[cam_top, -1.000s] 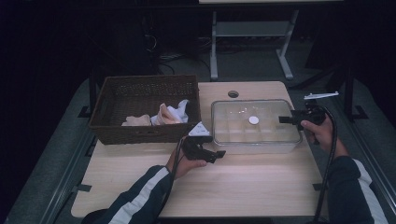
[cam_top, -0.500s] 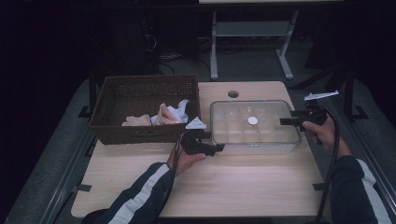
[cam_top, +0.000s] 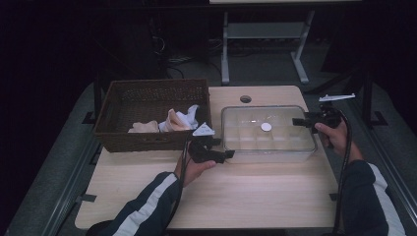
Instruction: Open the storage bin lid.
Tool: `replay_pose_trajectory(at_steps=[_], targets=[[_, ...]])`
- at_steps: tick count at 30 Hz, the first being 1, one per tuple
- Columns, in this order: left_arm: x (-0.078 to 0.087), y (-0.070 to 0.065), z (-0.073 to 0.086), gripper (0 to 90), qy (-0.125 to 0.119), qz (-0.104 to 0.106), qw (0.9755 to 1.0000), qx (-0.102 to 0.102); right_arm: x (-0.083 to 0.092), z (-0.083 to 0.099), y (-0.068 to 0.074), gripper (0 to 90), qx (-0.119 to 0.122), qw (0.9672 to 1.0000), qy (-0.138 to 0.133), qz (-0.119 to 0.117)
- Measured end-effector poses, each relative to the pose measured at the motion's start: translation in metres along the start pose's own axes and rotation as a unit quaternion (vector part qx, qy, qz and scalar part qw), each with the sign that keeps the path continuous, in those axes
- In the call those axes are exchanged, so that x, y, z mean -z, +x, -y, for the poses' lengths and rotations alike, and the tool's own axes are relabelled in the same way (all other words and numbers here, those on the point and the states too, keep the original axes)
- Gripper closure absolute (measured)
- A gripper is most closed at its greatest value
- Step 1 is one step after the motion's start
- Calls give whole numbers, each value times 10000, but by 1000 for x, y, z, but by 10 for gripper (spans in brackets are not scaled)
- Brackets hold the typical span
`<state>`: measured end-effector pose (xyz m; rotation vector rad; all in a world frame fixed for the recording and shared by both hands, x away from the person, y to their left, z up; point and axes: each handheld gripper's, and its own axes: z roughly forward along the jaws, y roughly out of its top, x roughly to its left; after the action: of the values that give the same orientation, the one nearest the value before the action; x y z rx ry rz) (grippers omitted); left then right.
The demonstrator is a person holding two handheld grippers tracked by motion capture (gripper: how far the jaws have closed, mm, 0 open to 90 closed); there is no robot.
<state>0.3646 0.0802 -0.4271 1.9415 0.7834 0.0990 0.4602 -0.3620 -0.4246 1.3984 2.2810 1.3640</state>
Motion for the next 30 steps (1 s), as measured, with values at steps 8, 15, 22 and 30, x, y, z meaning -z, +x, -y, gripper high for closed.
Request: replay_pose_trajectory(at_steps=[8, 15, 22, 30], targets=[[0, 3, -1, 250, -73, 163, 9995, 248, 1, 7, -2, 146, -59, 9996, -277, -48], [-1, 9, -2, 245, -96, 149, 9990, 412, 1, 5, 2, 147, 52, 9996, -291, -9], [2, 8, -2, 249, -89, 112, 9993, 346, 4, 8, 7, 151, 149, 9988, -461, -1], [4, 10, 0, 369, -139, -15, 9993, 348, 10, 13, 12, 189, 405, 9977, -544, -22]])
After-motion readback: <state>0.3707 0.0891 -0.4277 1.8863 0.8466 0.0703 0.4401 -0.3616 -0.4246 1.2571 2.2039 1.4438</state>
